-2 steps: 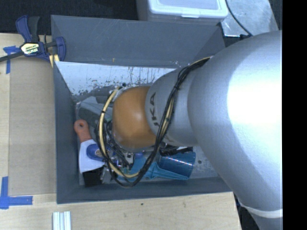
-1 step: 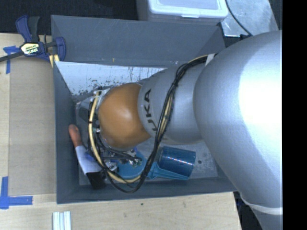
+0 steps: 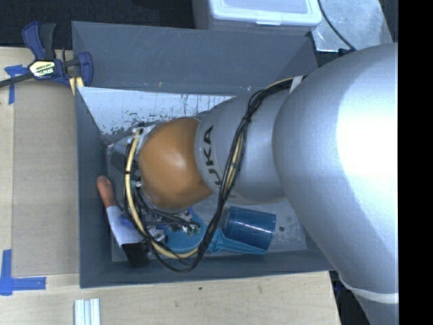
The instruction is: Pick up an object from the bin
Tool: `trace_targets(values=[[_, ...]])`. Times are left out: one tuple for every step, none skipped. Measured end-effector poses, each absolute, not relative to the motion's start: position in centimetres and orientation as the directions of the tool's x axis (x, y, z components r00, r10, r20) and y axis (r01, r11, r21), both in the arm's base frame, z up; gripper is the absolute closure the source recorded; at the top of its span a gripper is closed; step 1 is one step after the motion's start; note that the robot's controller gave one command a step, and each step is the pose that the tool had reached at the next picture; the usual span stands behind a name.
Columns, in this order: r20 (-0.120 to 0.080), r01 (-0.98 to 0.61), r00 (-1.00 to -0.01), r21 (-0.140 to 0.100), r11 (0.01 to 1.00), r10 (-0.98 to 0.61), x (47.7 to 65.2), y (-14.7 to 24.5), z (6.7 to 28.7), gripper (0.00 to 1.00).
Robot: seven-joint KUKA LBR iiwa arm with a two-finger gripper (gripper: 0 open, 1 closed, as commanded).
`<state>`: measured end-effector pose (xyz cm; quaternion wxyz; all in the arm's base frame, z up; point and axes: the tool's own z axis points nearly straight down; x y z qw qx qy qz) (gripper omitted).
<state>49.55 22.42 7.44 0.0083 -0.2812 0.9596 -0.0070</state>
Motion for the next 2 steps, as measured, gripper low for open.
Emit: trace_targets(values=[[-0.003, -0.54, -0.841, -0.018, 0.841, -0.54, 49.3, 22.3, 8.9, 1.0], [-0.007, -0.54, -0.842, -0.016, 0.842, -0.54, 49.3, 22.4, 10.4, 1.0]])
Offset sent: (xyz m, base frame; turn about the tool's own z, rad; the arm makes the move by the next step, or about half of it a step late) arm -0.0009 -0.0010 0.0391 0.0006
